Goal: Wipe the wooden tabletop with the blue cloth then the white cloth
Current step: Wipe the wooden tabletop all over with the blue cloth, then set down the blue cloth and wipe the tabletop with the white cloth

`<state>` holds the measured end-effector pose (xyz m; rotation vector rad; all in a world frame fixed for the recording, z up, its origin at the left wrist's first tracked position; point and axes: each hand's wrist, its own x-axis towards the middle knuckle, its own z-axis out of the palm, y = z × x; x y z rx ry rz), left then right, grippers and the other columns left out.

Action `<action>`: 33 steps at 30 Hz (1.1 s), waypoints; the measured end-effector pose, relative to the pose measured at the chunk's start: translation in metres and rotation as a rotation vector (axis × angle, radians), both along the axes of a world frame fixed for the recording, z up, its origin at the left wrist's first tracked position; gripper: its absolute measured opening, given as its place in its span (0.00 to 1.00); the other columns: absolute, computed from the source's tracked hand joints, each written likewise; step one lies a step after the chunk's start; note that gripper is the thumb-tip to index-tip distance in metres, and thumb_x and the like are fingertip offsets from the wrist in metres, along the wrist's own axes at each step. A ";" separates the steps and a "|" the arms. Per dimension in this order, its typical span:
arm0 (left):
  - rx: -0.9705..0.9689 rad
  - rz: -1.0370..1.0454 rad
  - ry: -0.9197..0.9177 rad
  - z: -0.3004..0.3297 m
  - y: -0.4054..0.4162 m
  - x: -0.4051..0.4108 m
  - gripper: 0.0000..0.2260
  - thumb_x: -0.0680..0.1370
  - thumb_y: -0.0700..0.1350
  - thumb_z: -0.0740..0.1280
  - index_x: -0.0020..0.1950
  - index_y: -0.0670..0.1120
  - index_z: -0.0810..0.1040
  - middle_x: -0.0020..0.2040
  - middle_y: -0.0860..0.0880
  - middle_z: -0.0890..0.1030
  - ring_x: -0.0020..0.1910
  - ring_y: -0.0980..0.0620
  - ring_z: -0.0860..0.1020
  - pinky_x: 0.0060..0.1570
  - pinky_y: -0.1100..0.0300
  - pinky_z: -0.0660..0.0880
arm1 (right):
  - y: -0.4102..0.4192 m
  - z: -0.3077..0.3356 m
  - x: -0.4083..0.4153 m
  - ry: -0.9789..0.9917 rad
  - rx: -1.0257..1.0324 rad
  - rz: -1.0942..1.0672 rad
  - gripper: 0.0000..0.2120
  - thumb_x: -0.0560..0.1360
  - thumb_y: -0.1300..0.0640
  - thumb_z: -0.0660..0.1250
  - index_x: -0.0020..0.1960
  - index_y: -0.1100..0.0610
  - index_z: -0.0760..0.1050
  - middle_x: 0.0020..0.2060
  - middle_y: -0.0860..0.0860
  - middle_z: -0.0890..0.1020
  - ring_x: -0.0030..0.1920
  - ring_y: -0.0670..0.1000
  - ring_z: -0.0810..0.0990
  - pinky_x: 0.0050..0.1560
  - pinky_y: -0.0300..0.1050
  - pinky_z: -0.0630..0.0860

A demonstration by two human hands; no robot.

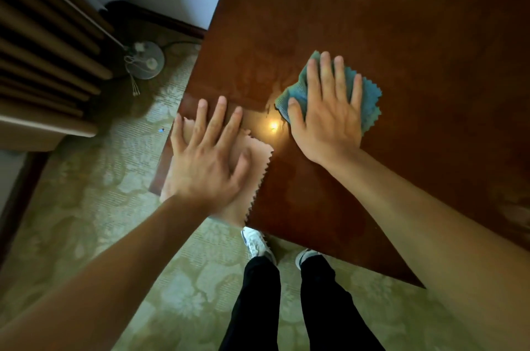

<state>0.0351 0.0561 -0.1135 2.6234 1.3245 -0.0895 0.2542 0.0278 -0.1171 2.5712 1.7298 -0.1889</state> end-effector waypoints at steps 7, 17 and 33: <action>-0.024 0.055 0.019 0.002 0.000 0.003 0.35 0.81 0.63 0.49 0.84 0.49 0.44 0.83 0.46 0.45 0.82 0.45 0.41 0.77 0.39 0.37 | 0.049 -0.005 -0.041 0.011 0.041 0.069 0.36 0.82 0.38 0.43 0.84 0.57 0.47 0.83 0.57 0.51 0.83 0.57 0.47 0.81 0.64 0.44; -0.045 0.103 -0.057 0.024 -0.012 -0.019 0.37 0.77 0.58 0.54 0.83 0.44 0.52 0.83 0.40 0.47 0.82 0.41 0.41 0.77 0.39 0.36 | 0.085 -0.004 -0.080 0.020 0.032 0.221 0.35 0.83 0.38 0.43 0.84 0.56 0.46 0.83 0.57 0.50 0.83 0.58 0.46 0.81 0.64 0.44; -0.088 0.002 0.051 0.006 -0.056 -0.006 0.31 0.83 0.62 0.45 0.83 0.51 0.43 0.83 0.42 0.43 0.81 0.38 0.38 0.78 0.40 0.38 | 0.048 0.027 -0.066 0.810 0.338 0.031 0.21 0.80 0.59 0.64 0.73 0.58 0.75 0.76 0.54 0.72 0.81 0.54 0.60 0.78 0.46 0.53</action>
